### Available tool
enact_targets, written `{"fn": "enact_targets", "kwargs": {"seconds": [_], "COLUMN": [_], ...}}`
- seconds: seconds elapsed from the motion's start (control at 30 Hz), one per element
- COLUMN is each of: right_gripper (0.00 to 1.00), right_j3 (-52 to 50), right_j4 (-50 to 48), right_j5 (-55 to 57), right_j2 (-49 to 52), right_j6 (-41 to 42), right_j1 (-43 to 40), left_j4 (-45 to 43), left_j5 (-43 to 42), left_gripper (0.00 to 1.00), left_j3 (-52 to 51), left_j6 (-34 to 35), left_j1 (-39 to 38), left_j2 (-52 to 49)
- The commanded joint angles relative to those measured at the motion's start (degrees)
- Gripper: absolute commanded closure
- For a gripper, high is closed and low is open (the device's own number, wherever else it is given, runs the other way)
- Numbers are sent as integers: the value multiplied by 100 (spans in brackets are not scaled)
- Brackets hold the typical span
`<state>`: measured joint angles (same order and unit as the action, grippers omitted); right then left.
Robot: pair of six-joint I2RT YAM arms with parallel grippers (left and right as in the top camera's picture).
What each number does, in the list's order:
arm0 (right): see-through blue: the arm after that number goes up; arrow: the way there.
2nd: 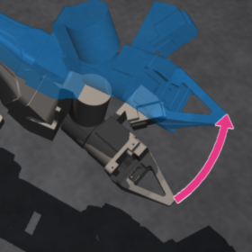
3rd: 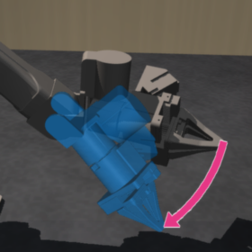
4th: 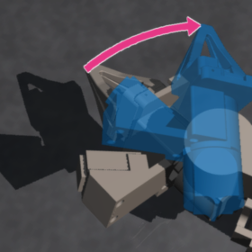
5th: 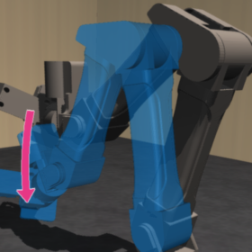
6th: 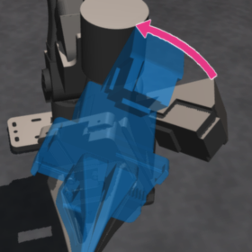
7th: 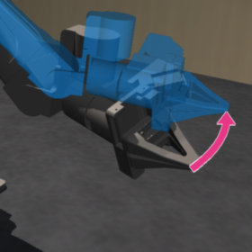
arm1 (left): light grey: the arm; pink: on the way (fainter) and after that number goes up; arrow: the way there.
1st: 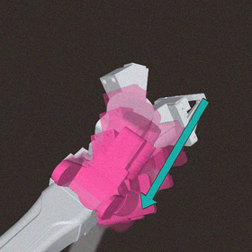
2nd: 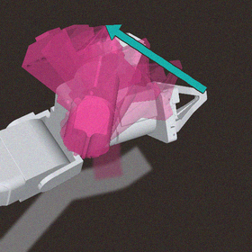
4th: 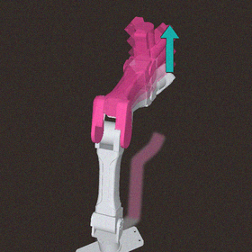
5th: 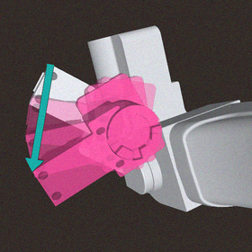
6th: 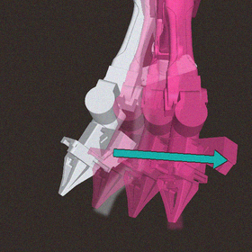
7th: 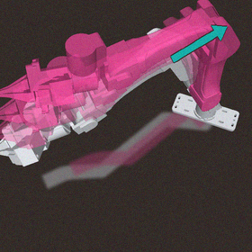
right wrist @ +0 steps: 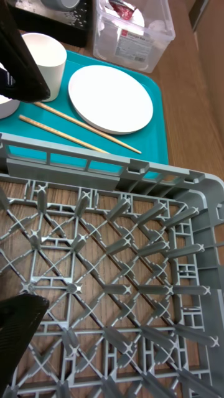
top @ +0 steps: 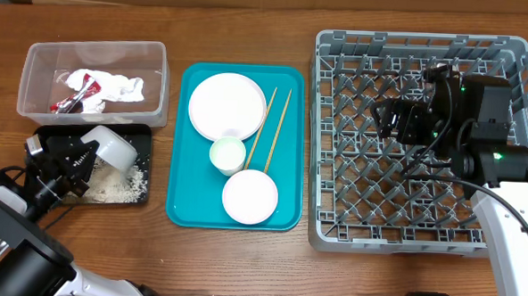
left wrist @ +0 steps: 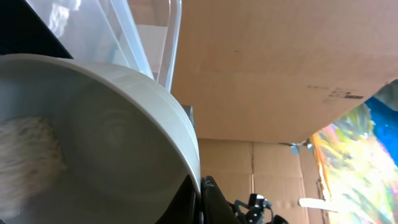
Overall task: Sort waste into correct bins and load items into the dishwasher
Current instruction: 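Carry the rice bowl left and tip the rice onto the black tray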
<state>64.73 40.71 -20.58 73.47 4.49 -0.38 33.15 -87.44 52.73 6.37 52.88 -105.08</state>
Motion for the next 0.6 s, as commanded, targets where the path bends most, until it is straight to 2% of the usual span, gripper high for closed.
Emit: {"fn": "enact_targets", "kwargs": {"seconds": [0.0,0.23,0.33,0.57], "right_gripper": [0,0,0,0], "right_j3": [111,111,111,111], "right_j4": [-2,0,-7,-4], "right_j5": [-9,-9,-7,-7], "right_j2": [-4,-4,-4,-4], "right_j6": [17,17,17,15], "right_j1": [-33,-33,-33,-33], "left_j4": [-4,-140,-35,-85], "left_j5": [-319,-310,-319,-52], "left_gripper": [96,96,96,96], "left_j3": [-22,9,81,365], "left_j6": [315,518,866,697], "left_j1": [20,20,-55,-389], "left_j2": [-17,15,83,841]}}
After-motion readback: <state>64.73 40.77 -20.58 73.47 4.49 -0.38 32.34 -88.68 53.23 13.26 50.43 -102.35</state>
